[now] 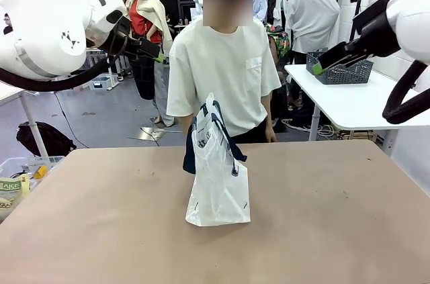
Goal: Transfer purchased items from the store into the shopping bag.
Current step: Open the Reusable shopping bag in the center of the table.
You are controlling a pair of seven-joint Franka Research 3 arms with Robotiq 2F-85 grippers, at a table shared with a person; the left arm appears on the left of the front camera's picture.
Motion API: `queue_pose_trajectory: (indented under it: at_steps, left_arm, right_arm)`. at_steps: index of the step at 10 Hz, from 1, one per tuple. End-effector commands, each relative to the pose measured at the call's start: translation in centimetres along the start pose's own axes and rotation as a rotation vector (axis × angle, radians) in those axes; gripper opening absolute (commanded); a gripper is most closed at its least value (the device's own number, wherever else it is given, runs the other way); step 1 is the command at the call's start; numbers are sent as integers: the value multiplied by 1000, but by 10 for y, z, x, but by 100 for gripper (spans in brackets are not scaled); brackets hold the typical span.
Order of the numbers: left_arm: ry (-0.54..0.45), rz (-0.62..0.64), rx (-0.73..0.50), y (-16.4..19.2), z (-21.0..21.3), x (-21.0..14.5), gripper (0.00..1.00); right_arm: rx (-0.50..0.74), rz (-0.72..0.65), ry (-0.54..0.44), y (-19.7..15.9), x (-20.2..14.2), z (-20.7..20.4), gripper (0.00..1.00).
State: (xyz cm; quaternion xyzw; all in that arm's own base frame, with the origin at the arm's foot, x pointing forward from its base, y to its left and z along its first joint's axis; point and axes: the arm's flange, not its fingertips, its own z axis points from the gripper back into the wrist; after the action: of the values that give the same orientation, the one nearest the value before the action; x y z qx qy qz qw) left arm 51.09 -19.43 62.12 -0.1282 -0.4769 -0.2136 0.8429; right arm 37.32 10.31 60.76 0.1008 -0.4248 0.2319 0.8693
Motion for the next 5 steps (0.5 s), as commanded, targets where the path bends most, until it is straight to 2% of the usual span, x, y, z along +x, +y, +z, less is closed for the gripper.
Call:
queue_pose_trajectory:
  at_steps: [1, 3, 4, 5]
  left_arm:
    - [20, -6, -128, -13, -43, 38, 100]
    - [174, 14, -133, -33, -86, 50, 100]
    - [267, 30, -97, -39, -103, 45, 100]
    - [330, 45, -60, -42, -116, 37, 100]
  right_arm:
    - [34, 46, 97, 33, 32, -25, 100]
    - [164, 86, 144, 73, 52, -49, 100]
    - [219, 101, 173, 92, 55, -63, 100]
    - [224, 104, 192, 109, 54, -71, 100]
